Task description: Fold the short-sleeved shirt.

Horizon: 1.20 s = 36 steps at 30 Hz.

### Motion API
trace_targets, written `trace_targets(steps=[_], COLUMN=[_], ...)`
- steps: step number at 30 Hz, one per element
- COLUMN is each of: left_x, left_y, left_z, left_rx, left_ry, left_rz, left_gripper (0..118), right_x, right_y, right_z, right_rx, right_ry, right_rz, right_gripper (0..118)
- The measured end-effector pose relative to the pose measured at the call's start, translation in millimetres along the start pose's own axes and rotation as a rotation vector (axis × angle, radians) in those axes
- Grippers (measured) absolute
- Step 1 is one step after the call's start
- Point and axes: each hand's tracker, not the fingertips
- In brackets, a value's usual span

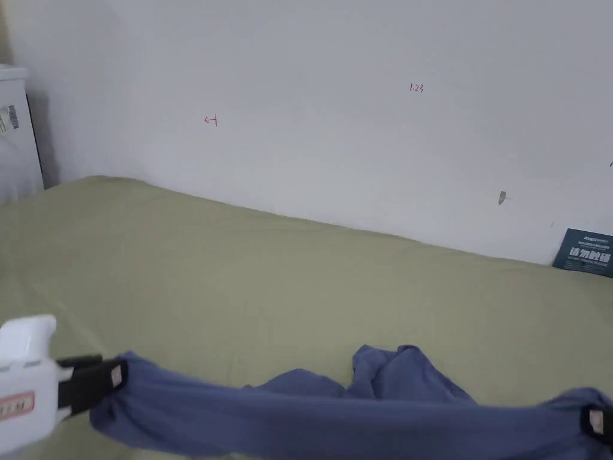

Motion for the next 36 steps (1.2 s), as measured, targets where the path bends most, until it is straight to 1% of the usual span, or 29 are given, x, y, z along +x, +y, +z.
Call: trace_targets(steps=[2, 3, 5, 6, 8, 10, 12, 14, 15, 16, 17, 18, 19, 20, 21, 22, 23, 24, 25, 26, 27, 29, 30, 31, 32, 33, 34, 35, 36], left_x=[-8.8, -12.5, -17.8, -19.8, -21.8, -23.3, -25.4, -25.3, -24.0, -22.6, -31.1, -35.9, -32.7, -27.1, -21.0, -11.4, 2.9, 16.2, 34.9, 51.8, 69.4, 102.5, 112.7, 123.0, 131.7, 138.3, 143.7, 144.5, 147.1], left_y=[-32.6, -50.0, -77.3, -86.3, -104.1, -117.6, -127.1, -136.6, -142.1, -146.1, -149.3, -150.8, -146.6, -139.4, -134.3, -126.7, -118.3, -111.0, -106.1, -101.5, -95.0, -91.5, -93.9, -96.4, -99.4, -104.6, -109.0, -111.3, -112.6], left_z=[9.6, 14.0, 20.4, 21.3, 26.2, 32.9, 35.9, 40.1, 42.1, 45.0, 43.7, 47.7, 52.8, 63.7, 71.1, 77.8, 84.0, 88.2, 95.4, 98.6, 98.8, 102.8, 104.7, 105.7, 104.9, 104.1, 103.4, 100.7, 100.4], left_rx=[-0.057, -0.068, -0.145, -0.181, -0.200, -0.217, -0.238, -0.248, -0.242, -0.239, -0.235, -0.212, -0.156, -0.093, -0.041, 0.017, 0.076, 0.136, 0.183, 0.213, 0.228, 0.288, 0.330, 0.367, 0.392, 0.396, 0.409, 0.396, 0.405], left_ry=[0.022, 0.035, 0.057, 0.065, 0.081, 0.084, 0.097, 0.092, 0.094, 0.101, 0.131, 0.115, 0.088, 0.075, 0.062, 0.066, 0.078, 0.079, 0.084, 0.104, 0.127, 0.179, 0.160, 0.142, 0.147, 0.180, 0.196, 0.180, 0.162], left_rz=[0.029, 0.033, 0.007, -0.011, -0.008, 0.041, 0.096, 0.111, 0.109, 0.113, 0.120, 0.146, 0.176, 0.191, 0.190, 0.159, 0.110, 0.049, -0.021, -0.076, -0.127, -0.219, -0.258, -0.308, -0.338, -0.363, -0.357, -0.339, -0.305], left_gripper=[2, 2, 2, 2, 2, 2, 2, 3, 7, 29, 58, 84, 95, 95, 95, 95, 95, 95, 95, 94, 94, 91, 88, 79, 61, 21, 0, 0, 0], right_x=[2.5, 2.9, 3.5, 3.5, 4.7, 12.5, 17.2, 27.7, 29.1, 28.7, 26.5, 20.8, 17.4, 13.6, 5.8, -7.0, -17.7, -30.2, -44.0, -58.8, -71.4, -94.0, -102.8, -108.9, -113.0, -116.9, -118.9, -121.5, -121.8], right_y=[-26.0, -39.2, -64.4, -75.7, -96.9, -116.6, -131.6, -144.5, -149.0, -152.1, -153.0, -152.0, -147.8, -142.1, -134.5, -126.9, -118.7, -110.9, -103.7, -100.3, -96.2, -93.8, -95.2, -97.5, -100.6, -103.5, -107.4, -112.5, -115.5], right_z=[9.9, 14.4, 21.6, 25.0, 30.7, 35.3, 37.6, 37.3, 38.4, 40.3, 43.4, 49.6, 56.6, 64.1, 75.3, 88.8, 98.3, 107.2, 115.3, 121.0, 125.7, 130.1, 129.3, 130.4, 130.9, 131.0, 127.8, 125.9, 124.2], right_rx=[-0.021, -0.041, -0.084, -0.114, -0.138, -0.175, -0.207, -0.234, -0.233, -0.229, -0.223, -0.199, -0.165, -0.141, -0.074, 0.015, 0.072, 0.133, 0.203, 0.243, 0.271, 0.305, 0.309, 0.314, 0.322, 0.319, 0.311, 0.315, 0.308], right_ry=[-0.006, -0.012, -0.028, -0.049, -0.061, -0.072, -0.112, -0.134, -0.134, -0.135, -0.144, -0.167, -0.181, -0.170, -0.155, -0.148, -0.143, -0.163, -0.206, -0.232, -0.258, -0.375, -0.406, -0.411, -0.383, -0.370, -0.386, -0.420, -0.406], right_rz=[-0.034, -0.034, -0.037, -0.015, -0.026, -0.069, -0.111, -0.151, -0.167, -0.180, -0.188, -0.176, -0.162, -0.154, -0.132, -0.096, -0.052, -0.005, 0.044, 0.081, 0.121, 0.199, 0.230, 0.256, 0.266, 0.284, 0.297, 0.317, 0.312], right_gripper=[3, 3, 3, 3, 3, 3, 3, 3, 3, 4, 10, 25, 59, 84, 94, 93, 93, 94, 94, 94, 94, 93, 88, 68, 40, 6, 0, 0, 0])
